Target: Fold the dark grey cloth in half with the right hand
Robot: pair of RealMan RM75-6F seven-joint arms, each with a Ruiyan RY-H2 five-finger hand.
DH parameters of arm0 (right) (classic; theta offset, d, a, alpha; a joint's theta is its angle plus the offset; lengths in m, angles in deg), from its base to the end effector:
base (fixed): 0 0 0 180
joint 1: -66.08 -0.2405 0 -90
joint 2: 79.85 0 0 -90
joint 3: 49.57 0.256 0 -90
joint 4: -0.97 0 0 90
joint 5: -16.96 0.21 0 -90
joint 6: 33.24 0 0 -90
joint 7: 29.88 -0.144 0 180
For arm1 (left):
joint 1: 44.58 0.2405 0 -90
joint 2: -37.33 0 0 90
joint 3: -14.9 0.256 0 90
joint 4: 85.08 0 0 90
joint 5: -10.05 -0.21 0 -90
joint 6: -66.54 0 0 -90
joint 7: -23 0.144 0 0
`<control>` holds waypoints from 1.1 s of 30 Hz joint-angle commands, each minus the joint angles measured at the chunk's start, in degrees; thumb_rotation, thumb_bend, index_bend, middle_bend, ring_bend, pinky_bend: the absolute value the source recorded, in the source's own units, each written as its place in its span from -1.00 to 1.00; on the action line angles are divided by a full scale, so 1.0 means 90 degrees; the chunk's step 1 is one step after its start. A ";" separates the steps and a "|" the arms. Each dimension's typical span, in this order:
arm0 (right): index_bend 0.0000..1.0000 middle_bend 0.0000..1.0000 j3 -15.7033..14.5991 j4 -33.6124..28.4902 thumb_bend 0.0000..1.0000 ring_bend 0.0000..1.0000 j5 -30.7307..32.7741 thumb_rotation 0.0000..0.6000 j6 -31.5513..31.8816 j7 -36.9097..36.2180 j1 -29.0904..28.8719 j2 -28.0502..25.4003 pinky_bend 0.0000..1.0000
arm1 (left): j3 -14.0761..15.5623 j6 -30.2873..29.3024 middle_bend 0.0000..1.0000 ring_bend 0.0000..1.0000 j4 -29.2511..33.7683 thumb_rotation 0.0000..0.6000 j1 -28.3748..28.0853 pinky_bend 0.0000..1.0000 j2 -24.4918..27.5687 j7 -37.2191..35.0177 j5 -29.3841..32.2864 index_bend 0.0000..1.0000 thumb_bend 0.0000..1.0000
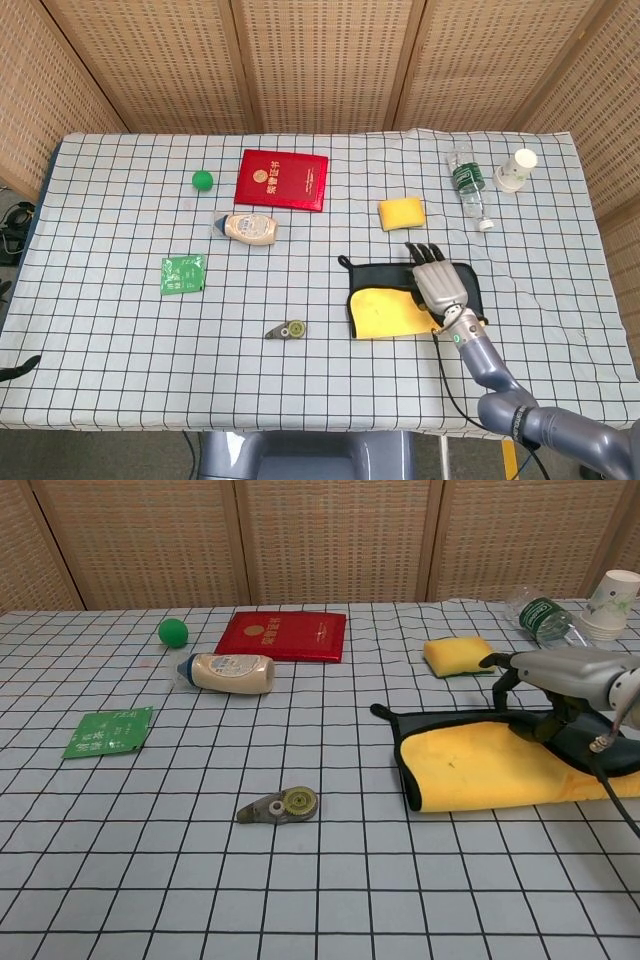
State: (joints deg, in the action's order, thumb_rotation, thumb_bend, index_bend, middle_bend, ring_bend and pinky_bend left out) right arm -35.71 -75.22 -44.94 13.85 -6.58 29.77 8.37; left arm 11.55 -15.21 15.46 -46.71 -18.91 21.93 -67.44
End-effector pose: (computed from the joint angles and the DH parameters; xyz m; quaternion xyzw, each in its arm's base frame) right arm -0.2165 -0.3566 -0.0043 0.7342 -0.3959 0.2840 0.4728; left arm -0.3215 0.1645 0.1900 -0.5426 -0.4535 -0.3448 0.6173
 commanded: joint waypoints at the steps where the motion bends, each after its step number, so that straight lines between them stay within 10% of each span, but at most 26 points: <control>1: 0.32 -0.90 0.0069 0.0155 0.34 -1.00 0.0204 1.00 -0.0055 0.0068 -0.0117 0.0099 -1.00 | -0.0010 0.0025 -1.00 -1.00 -0.0012 1.00 -0.0015 -1.00 -0.0008 0.0010 0.0031 -1.00 -1.00; 33: 0.32 -0.89 -0.0077 0.0793 0.34 -1.00 0.0811 1.00 0.0021 0.0199 -0.0488 0.0305 -1.00 | -0.0037 0.0116 -1.00 -1.00 -0.0041 1.00 -0.0076 -1.00 -0.0029 0.0071 0.0174 -1.00 -1.00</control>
State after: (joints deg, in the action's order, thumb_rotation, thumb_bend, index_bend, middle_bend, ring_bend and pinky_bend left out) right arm -36.39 -68.10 -37.65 14.03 -4.78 25.39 11.10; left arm 11.21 -14.16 15.10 -47.39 -19.18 22.57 -65.88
